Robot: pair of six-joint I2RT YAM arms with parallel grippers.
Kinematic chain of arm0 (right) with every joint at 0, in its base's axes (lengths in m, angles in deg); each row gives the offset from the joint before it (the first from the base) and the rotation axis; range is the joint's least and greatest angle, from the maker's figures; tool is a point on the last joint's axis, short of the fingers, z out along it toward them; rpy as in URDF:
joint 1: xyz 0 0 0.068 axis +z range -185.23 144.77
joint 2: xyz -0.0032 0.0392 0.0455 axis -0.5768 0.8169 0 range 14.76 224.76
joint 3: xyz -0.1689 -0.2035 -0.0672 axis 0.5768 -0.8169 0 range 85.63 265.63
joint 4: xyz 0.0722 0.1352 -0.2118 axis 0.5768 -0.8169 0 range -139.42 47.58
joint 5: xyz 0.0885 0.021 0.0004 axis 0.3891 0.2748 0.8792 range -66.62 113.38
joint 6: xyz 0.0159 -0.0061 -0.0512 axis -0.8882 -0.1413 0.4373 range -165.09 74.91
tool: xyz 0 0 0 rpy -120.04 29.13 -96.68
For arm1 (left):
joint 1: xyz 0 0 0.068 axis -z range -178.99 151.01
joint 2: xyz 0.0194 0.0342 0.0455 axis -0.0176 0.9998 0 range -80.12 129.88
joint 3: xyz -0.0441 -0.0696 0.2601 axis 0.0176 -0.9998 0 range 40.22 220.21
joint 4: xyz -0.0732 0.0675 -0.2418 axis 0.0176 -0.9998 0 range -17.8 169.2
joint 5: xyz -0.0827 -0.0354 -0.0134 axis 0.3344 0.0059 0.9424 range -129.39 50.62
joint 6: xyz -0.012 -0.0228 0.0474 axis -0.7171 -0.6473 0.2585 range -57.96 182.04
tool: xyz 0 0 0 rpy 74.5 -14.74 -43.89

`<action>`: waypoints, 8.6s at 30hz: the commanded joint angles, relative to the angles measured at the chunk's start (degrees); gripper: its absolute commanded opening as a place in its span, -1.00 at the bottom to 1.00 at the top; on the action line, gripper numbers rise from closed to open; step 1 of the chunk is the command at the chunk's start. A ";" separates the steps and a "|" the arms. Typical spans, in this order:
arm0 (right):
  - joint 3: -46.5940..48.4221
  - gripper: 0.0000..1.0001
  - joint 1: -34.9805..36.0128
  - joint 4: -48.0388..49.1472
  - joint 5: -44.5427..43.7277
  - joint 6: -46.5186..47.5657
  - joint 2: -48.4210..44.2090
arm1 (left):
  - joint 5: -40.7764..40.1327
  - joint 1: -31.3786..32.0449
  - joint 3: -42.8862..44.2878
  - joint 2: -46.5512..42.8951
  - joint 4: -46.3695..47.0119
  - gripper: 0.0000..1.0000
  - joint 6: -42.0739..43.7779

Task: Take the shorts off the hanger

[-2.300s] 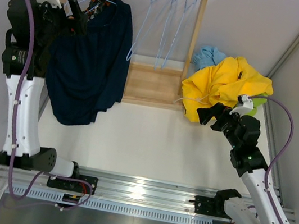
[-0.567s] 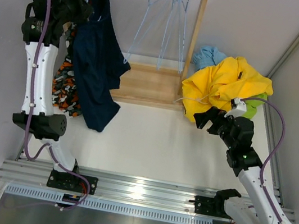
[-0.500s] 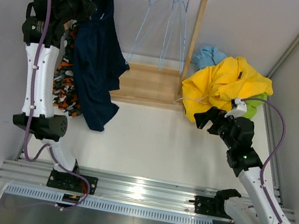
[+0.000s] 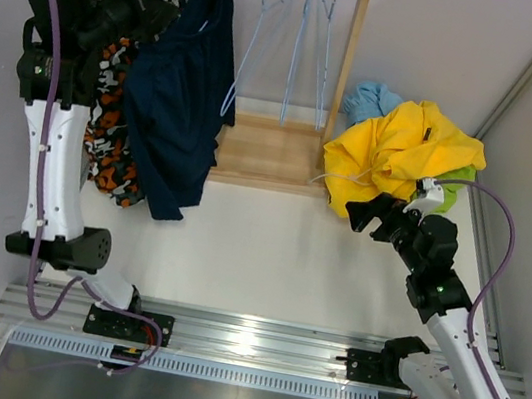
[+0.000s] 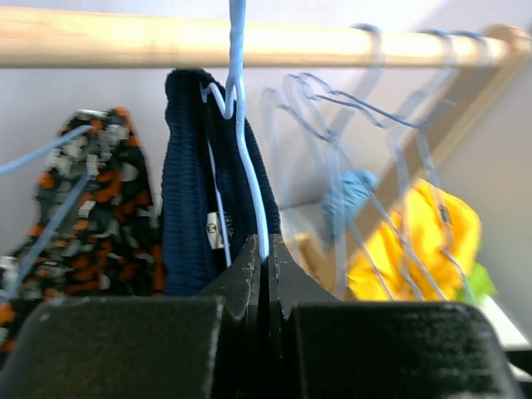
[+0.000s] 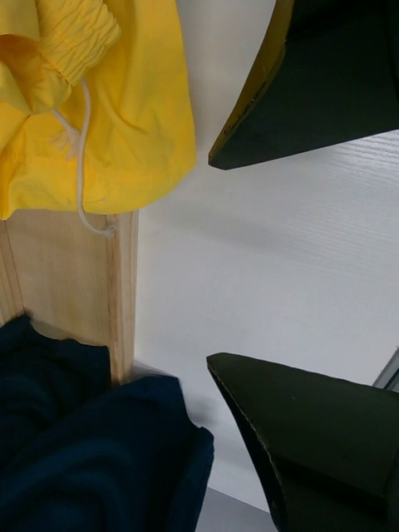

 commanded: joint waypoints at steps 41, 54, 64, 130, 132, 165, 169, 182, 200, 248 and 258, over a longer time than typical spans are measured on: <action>25.49 0.99 18.13 2.42 18.43 9.53 8.17 | 32.36 12.98 -47.19 -55.01 18.06 -1.00 -17.24; 25.76 -0.95 22.27 12.26 18.16 8.92 14.50 | 32.19 13.86 -48.43 -55.19 16.39 -1.00 -15.49; 31.37 -1.00 0.96 10.68 21.12 2.79 13.00 | 29.46 14.39 -50.18 -55.54 9.89 -1.00 -10.39; 13.39 0.99 -12.36 15.43 -1.35 0.13 27.45 | -17.12 16.32 -20.41 -8.74 -0.83 -1.00 6.05; 8.48 0.99 -11.66 15.17 -1.09 -0.40 24.45 | -16.33 16.32 -10.86 -4.06 -3.02 -1.00 6.22; 0.89 0.99 -3.22 11.74 -1.35 0.21 12.13 | -24.11 19.31 -3.85 0.28 -0.31 0.63 8.85; 1.94 0.99 -1.73 9.20 -1.52 0.82 11.42 | -28.20 15.47 -3.34 -4.03 -1.63 0.92 12.64; 9.15 0.99 1.53 -1.79 -1.88 5.13 9.75 | -26.55 -5.81 -18.37 -8.89 5.83 0.98 10.01; 1.06 0.99 4.96 0.13 -3.90 3.91 7.20 | -10.71 -12.50 -2.54 10.81 4.17 0.72 4.64; 15.91 0.99 6.98 3.92 23.43 4.70 -1.15 | 13.90 18.52 -49.75 -45.61 -15.34 -1.00 9.83; 20.05 0.99 10.58 4.27 22.47 5.84 2.46 | 21.64 21.77 -39.99 -45.96 -9.37 -1.00 2.62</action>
